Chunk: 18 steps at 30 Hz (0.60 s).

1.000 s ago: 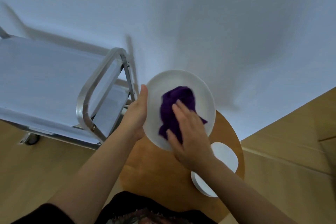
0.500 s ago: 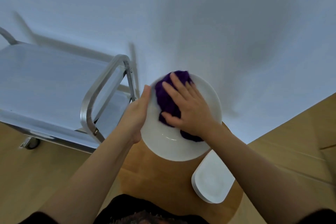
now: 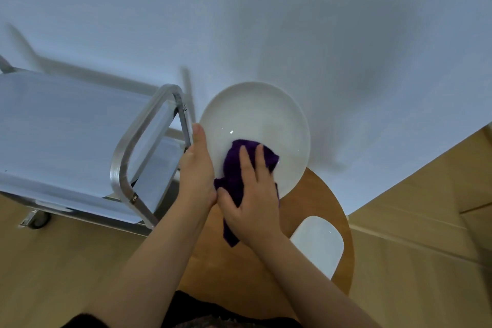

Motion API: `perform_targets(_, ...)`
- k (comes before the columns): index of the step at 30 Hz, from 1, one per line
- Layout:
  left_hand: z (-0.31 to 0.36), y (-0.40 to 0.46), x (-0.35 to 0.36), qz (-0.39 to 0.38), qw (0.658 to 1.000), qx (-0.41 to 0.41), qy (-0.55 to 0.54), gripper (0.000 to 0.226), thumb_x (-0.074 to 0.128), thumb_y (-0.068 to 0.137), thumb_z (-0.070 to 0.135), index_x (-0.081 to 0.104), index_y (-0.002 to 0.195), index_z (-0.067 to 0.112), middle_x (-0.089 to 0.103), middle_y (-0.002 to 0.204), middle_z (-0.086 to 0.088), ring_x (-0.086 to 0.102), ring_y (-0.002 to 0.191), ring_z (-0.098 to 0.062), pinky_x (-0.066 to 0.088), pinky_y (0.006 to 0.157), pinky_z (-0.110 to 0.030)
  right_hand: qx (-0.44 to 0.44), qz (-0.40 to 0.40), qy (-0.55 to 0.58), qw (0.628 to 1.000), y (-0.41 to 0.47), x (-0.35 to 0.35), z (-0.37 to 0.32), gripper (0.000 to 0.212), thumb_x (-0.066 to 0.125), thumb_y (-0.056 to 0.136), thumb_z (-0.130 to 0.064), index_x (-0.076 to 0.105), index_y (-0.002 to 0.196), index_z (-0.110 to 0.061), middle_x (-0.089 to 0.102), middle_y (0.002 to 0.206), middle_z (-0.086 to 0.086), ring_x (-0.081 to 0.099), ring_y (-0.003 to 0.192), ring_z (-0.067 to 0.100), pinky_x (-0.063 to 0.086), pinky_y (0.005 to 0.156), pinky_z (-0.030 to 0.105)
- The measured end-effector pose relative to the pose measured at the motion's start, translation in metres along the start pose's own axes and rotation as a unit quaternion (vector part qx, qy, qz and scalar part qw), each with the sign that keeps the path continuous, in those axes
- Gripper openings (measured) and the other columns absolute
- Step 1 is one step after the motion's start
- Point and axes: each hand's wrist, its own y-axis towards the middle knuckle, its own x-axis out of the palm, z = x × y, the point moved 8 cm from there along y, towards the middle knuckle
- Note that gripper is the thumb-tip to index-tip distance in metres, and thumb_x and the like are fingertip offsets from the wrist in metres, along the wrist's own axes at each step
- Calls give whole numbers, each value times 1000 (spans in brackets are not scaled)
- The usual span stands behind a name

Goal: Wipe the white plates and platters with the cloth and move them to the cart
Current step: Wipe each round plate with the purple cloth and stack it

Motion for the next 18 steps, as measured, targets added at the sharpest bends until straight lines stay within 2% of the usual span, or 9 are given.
perform_targets(2, -3, 2, -2, 3, 1000, -17, -18, 47, 40, 80, 75, 58, 85, 31, 71, 83, 1, 68, 79, -19, 55, 54, -30, -56, -26, 34, 998, -3, 1, -10, 74, 51, 79, -42, 25, 146, -24, 23, 154, 1, 31, 138, 26, 34, 109, 47)
perform_targets(5, -5, 8, -3, -13, 998, -49, -36, 51, 45, 77, 76, 60, 86, 28, 74, 71, 2, 72, 68, -20, 55, 49, -30, -160, -74, 21, 984, -8, -5, -10, 78, 67, 74, -35, 35, 142, -17, 40, 146, 3, 42, 131, 24, 40, 104, 42)
perform_targets(8, 1, 15, 0, -39, 997, -68, -15, 58, 46, 78, 74, 62, 99, 22, 75, 87, 0, 72, 81, -24, 59, 66, -37, -227, -67, -70, 969, -6, -16, 9, 78, 80, 67, -27, 45, 133, -7, 57, 129, 13, 58, 114, 30, 50, 91, 38)
perform_targets(10, 10, 20, 1, -51, 996, -68, 2, 63, 46, 78, 73, 60, 110, 21, 71, 102, -1, 69, 91, -23, 58, 70, -37, -239, -6, -116, 964, 0, -32, 22, 68, 87, 60, -17, 60, 118, 4, 66, 112, 19, 66, 97, 34, 56, 79, 43)
perform_targets(13, 21, 25, 10, -84, 992, -87, 16, 69, 49, 81, 68, 55, 125, 17, 67, 113, -5, 67, 95, -24, 56, 72, -37, -271, 48, -125, 953, 4, -46, 20, 52, 89, 54, -7, 68, 100, 8, 71, 91, 19, 70, 78, 33, 59, 66, 42)
perform_targets(16, 42, 25, 15, -103, 987, -77, 95, 60, 52, 83, 65, 58, 122, 20, 70, 106, -4, 71, 86, -21, 57, 68, -34, -303, 53, -87, 948, 2, -57, 4, 45, 87, 56, -7, 69, 94, 9, 72, 83, 16, 70, 73, 29, 58, 65, 35)
perform_targets(17, 48, 24, 19, -142, 979, -73, 125, 61, 50, 80, 70, 61, 118, 24, 71, 105, -3, 71, 88, -20, 57, 69, -35, -286, 43, -66, 955, 4, -61, 1, 41, 85, 60, -8, 69, 94, 7, 72, 82, 15, 69, 73, 23, 58, 66, 32)
perform_targets(18, 55, 23, 24, -186, 967, -68, 159, 71, 48, 72, 79, 63, 116, 26, 71, 107, -3, 69, 93, -21, 57, 74, -38, -233, 28, -28, 972, 9, -67, 1, 37, 82, 65, -9, 68, 97, 4, 71, 83, 11, 68, 75, 15, 58, 70, 30)
